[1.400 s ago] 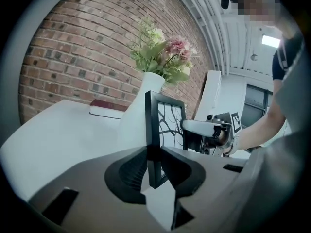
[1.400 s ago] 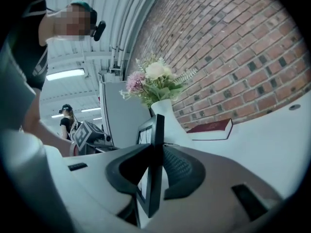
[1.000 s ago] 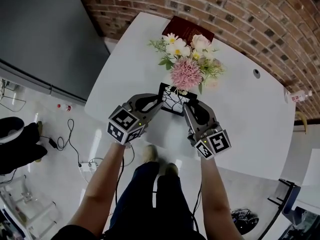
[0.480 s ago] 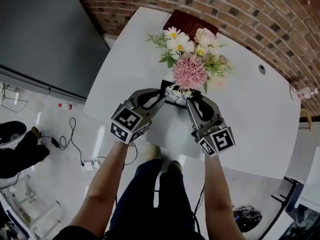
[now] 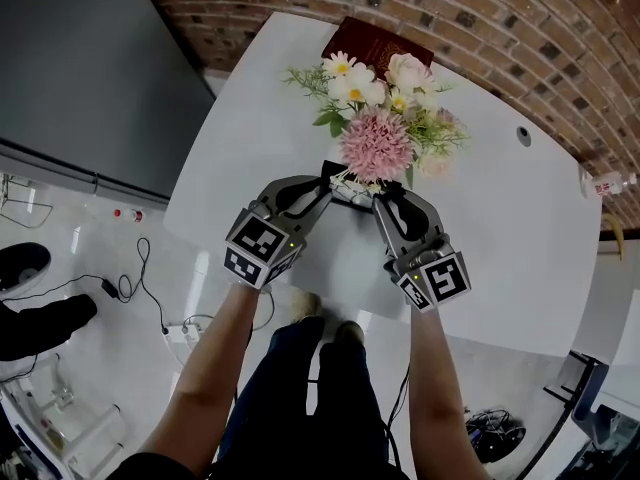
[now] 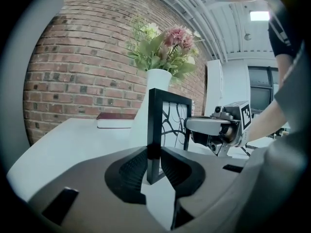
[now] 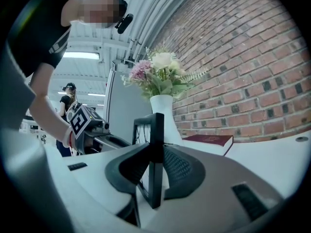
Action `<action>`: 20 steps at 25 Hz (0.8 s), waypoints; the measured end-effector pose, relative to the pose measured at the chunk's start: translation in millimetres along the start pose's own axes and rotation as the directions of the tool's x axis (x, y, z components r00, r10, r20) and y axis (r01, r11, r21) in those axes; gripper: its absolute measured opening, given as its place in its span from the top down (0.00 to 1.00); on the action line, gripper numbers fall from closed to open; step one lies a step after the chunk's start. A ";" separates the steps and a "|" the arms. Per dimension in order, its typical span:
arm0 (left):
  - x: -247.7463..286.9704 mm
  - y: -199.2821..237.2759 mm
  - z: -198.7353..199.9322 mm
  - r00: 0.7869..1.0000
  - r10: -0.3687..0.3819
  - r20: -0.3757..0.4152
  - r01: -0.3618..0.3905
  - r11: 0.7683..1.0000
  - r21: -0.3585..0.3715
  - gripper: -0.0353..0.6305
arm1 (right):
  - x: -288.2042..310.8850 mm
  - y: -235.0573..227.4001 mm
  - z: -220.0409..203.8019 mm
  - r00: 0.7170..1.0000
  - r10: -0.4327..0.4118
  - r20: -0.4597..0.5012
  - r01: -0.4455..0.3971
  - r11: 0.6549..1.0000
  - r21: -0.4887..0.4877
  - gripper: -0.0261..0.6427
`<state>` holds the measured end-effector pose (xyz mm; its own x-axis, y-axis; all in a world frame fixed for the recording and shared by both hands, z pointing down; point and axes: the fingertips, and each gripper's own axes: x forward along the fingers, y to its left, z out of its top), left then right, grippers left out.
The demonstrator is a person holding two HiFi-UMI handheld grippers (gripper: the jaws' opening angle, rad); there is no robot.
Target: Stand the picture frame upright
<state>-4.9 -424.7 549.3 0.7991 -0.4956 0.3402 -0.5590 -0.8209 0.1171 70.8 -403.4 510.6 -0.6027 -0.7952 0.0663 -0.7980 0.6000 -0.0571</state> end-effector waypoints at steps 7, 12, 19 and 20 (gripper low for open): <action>4.9 2.2 0.9 1.000 0.002 0.007 -0.002 1.000 -0.010 0.82 | 1.4 -6.2 -1.9 1.000 -0.013 -0.002 0.013 1.000 0.019 0.83; 6.2 3.2 0.4 1.000 0.010 0.018 -0.009 1.000 -0.019 0.82 | 2.6 -9.3 -2.9 1.000 -0.023 0.002 0.023 0.999 0.047 0.82; 8.7 4.7 0.5 0.999 0.007 0.032 -0.007 1.000 -0.022 0.82 | 4.2 -13.7 -4.4 0.999 -0.038 0.009 0.037 0.996 0.080 0.82; 8.4 4.6 0.8 0.999 0.009 0.036 -0.008 1.000 -0.020 0.82 | 3.9 -13.9 -4.6 0.999 -0.039 0.010 0.038 0.996 0.085 0.82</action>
<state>-0.6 -432.8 551.9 0.8013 -0.5129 0.3079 -0.5701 -0.8107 0.1330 79.5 -414.4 516.3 -0.5714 -0.8186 0.0587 -0.8167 0.5601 -0.1391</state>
